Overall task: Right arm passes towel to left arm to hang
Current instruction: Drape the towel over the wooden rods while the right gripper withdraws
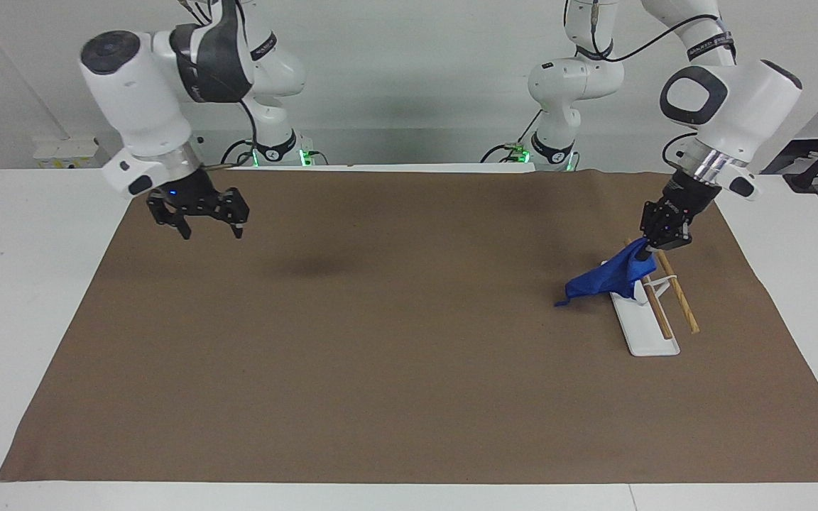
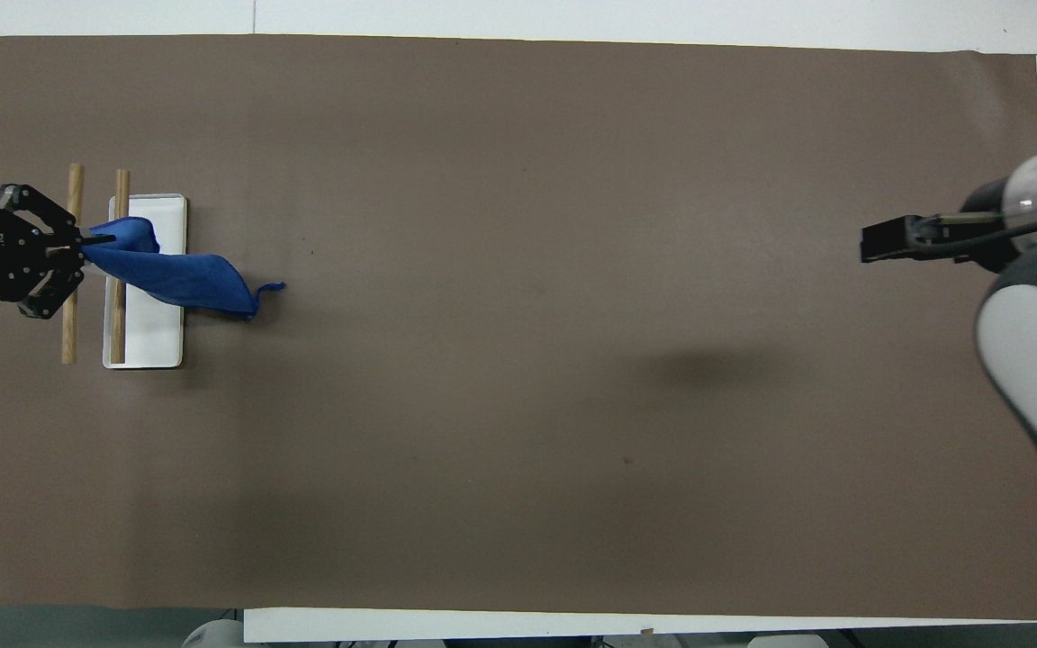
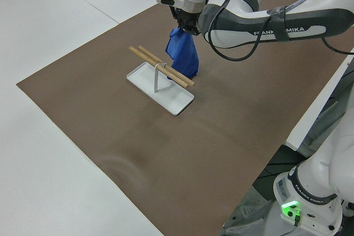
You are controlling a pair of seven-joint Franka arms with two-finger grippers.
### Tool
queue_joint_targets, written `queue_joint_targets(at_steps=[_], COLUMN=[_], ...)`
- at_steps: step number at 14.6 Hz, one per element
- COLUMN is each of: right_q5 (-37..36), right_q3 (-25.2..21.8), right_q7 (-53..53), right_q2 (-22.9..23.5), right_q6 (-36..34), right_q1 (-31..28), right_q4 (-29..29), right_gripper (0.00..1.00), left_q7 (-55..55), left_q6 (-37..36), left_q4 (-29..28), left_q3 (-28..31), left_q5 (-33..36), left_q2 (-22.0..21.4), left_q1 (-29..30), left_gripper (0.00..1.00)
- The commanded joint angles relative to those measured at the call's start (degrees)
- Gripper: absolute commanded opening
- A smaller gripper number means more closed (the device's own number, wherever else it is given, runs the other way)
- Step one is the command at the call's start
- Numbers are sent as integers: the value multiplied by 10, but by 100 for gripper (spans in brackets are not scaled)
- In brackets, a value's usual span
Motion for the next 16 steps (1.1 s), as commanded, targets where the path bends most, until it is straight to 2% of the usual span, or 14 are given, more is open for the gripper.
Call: queue_joint_targets(at_steps=[1, 3, 7, 10, 12, 16], right_q5=[-3, -4, -6, -6, -6, -6], right_q3=[-25, -33, -32, -31, -32, -32], right_q7=[-27, -7, 16, 16, 15, 14], right_q2=[11, 20, 21, 23, 21, 21], right_q6=[-79, -122, -121, -120, -121, -123], right_q1=[2, 1, -1, 0, 1, 1], right_q4=[61, 85, 79, 80, 79, 79], right_gripper=[100, 100, 100, 100, 100, 100], left_q7=[-2, -15, -94, -95, -77, 37], left_q6=[42, 60, 110, 136, 161, 161], left_q4=[-2, -2, -3, -2, 4, 13], left_q3=[-4, -5, -5, -4, -4, -3], left_q5=[-2, -2, -2, -2, -1, -1], left_q2=[5, 6, 15, 20, 29, 32], left_q1=[11, 19, 13, 19, 29, 43], left_gripper=[0, 0, 0, 1, 0, 0])
